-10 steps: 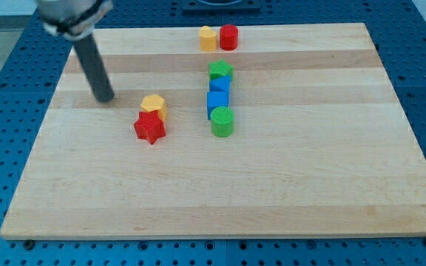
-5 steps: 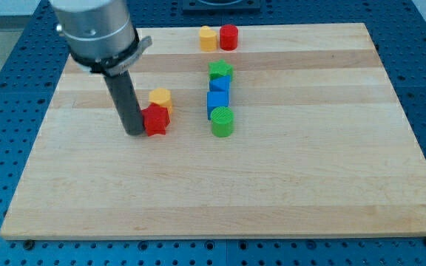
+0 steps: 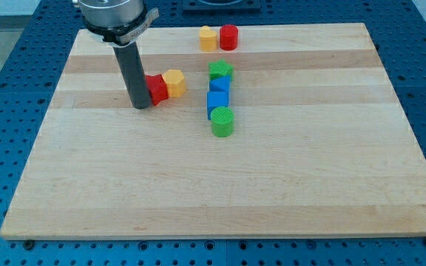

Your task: Move the hexagon close to the heart

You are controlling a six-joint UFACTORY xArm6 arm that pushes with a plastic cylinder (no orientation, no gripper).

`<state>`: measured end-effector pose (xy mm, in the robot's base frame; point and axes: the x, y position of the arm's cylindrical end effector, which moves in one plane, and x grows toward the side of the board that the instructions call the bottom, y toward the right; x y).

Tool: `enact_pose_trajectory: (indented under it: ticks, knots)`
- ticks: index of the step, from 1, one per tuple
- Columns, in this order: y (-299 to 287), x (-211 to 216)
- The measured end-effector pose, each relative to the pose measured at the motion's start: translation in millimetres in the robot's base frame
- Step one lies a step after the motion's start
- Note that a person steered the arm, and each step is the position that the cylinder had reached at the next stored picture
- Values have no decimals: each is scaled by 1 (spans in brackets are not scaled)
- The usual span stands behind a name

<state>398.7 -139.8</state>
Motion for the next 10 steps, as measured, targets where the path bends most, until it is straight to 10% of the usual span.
enact_pose_trajectory:
  ticks: [3, 6, 10]
  knots:
    - [21, 12]
    - [21, -63]
    - [57, -24]
